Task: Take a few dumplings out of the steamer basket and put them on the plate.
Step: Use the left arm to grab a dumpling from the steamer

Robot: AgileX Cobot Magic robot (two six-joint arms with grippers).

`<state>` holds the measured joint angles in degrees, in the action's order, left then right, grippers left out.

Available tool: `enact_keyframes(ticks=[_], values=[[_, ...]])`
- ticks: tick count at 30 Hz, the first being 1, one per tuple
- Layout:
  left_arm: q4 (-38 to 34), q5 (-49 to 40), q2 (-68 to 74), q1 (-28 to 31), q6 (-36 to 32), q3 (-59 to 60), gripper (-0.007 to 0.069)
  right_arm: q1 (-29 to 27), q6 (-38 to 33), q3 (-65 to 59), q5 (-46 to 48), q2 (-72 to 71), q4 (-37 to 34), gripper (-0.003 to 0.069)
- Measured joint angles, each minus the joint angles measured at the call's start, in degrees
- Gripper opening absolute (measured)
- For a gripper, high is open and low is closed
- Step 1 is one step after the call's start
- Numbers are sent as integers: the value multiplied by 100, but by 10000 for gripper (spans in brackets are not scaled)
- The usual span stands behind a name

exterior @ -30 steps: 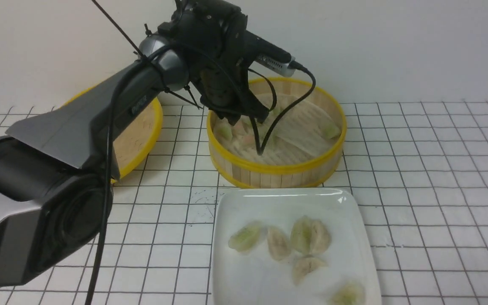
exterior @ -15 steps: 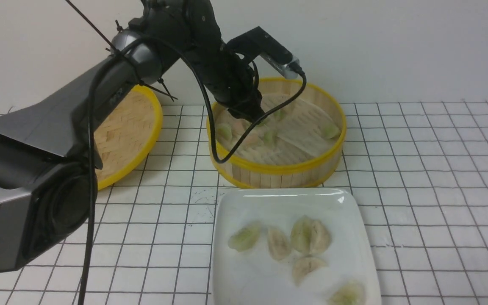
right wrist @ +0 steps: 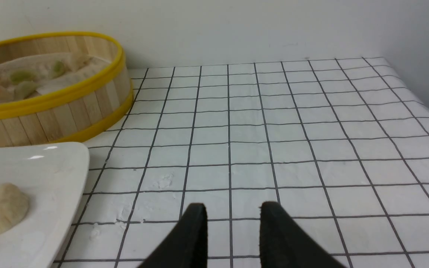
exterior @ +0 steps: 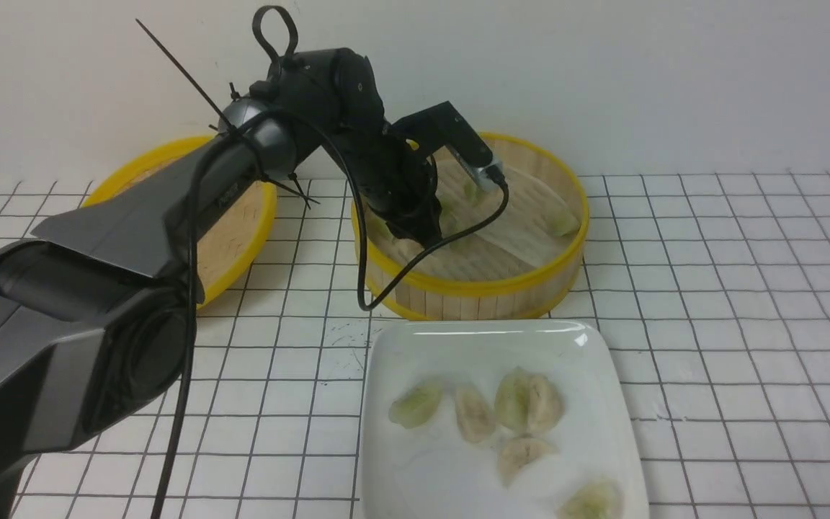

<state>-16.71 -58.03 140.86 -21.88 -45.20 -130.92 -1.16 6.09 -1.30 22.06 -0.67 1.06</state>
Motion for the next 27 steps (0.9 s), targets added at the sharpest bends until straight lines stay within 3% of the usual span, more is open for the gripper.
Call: enact_keyframes(ticks=[11, 27], values=[[11, 87, 9, 0, -23, 0, 239, 0, 0, 0, 0, 0, 0, 192], [22, 294, 89, 5, -29, 0, 239, 0, 0, 0, 0, 0, 0, 192]])
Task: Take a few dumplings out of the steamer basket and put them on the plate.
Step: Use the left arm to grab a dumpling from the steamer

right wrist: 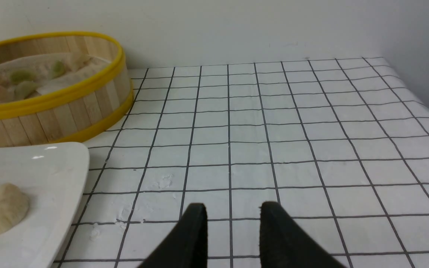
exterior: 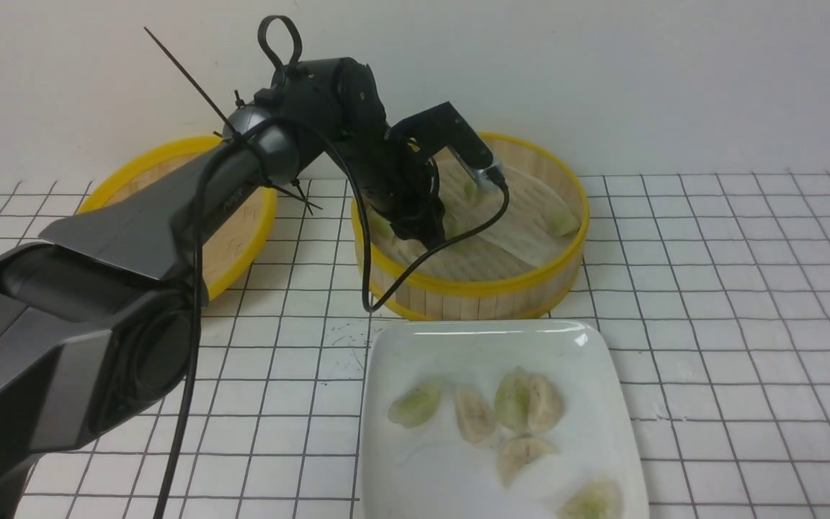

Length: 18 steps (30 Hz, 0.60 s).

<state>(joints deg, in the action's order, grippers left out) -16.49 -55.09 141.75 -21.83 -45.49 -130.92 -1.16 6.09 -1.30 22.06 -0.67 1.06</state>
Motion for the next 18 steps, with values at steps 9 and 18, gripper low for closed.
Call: enact_keyframes(ticks=[9, 18], values=[[0, -187, 0, 0, 5, 0, 291, 0, 0, 0, 0, 0, 0, 192], [0, -123, 2, 0, 30, 0, 354, 0, 0, 0, 0, 0, 0, 192]])
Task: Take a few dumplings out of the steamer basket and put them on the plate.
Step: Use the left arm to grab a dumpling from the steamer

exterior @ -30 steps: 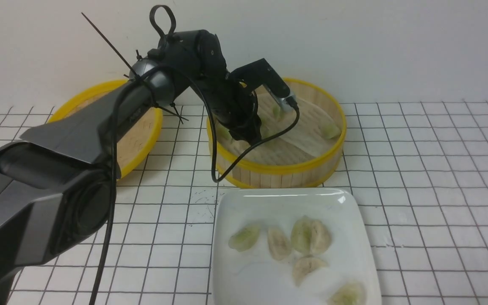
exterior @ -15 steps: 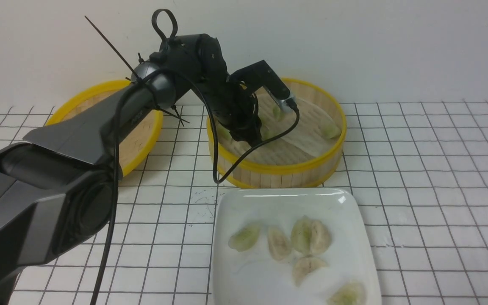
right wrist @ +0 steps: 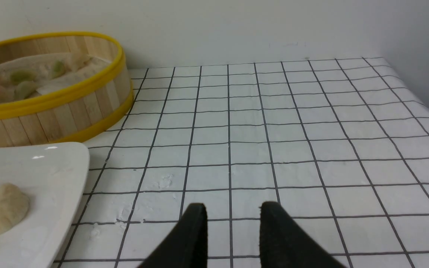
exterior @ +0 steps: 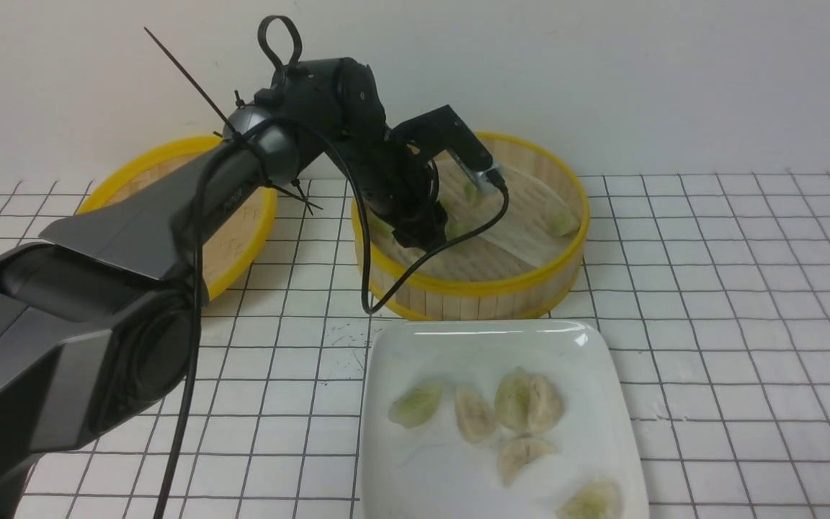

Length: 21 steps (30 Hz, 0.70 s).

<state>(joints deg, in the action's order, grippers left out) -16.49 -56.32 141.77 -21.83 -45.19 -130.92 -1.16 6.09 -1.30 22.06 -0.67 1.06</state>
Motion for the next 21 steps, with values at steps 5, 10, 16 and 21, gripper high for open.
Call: enact_keyframes(ticks=[5, 10, 16, 21], values=[[45, 27, 4, 0, 0, 0, 354, 0, 0, 0, 0, 0, 0, 192], [127, 133, 114, 0, 0, 0, 354, 0, 0, 0, 0, 0, 0, 192], [127, 168, 198, 0, 10, 0, 354, 0, 0, 0, 0, 0, 0, 192], [127, 281, 201, 0, 10, 0, 354, 0, 0, 0, 0, 0, 0, 192]])
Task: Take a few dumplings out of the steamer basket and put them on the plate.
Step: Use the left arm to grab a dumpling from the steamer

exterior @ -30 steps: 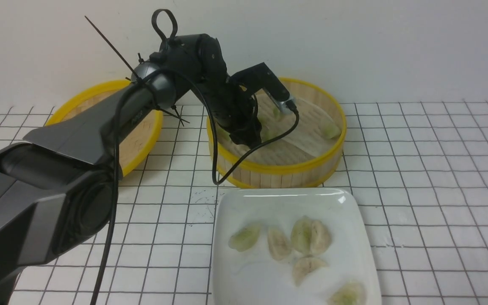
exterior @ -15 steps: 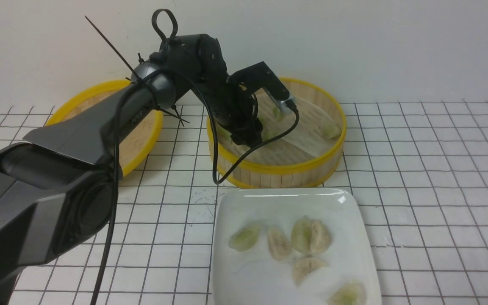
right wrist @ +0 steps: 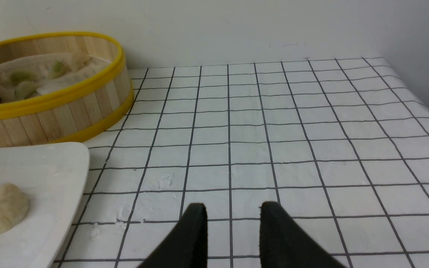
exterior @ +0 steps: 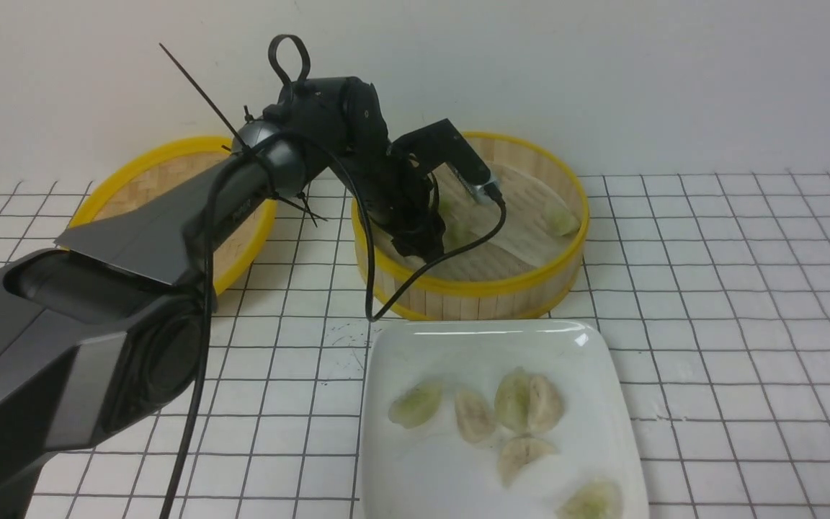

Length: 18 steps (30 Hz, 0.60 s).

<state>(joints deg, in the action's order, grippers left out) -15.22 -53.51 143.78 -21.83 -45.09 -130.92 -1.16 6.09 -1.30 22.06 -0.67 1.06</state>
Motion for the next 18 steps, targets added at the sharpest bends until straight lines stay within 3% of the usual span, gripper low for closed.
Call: enact_keyframes(ticks=[8, 14, 18], values=[[0, 14, 18, 0, 0, 0, 330, 0, 0, 0, 0, 0, 0, 192], [12, 22, 22, 0, -6, 0, 172, 0, 0, 0, 0, 0, 0, 192], [12, 27, 22, 0, -10, 0, 170, 0, 0, 0, 0, 0, 0, 192]])
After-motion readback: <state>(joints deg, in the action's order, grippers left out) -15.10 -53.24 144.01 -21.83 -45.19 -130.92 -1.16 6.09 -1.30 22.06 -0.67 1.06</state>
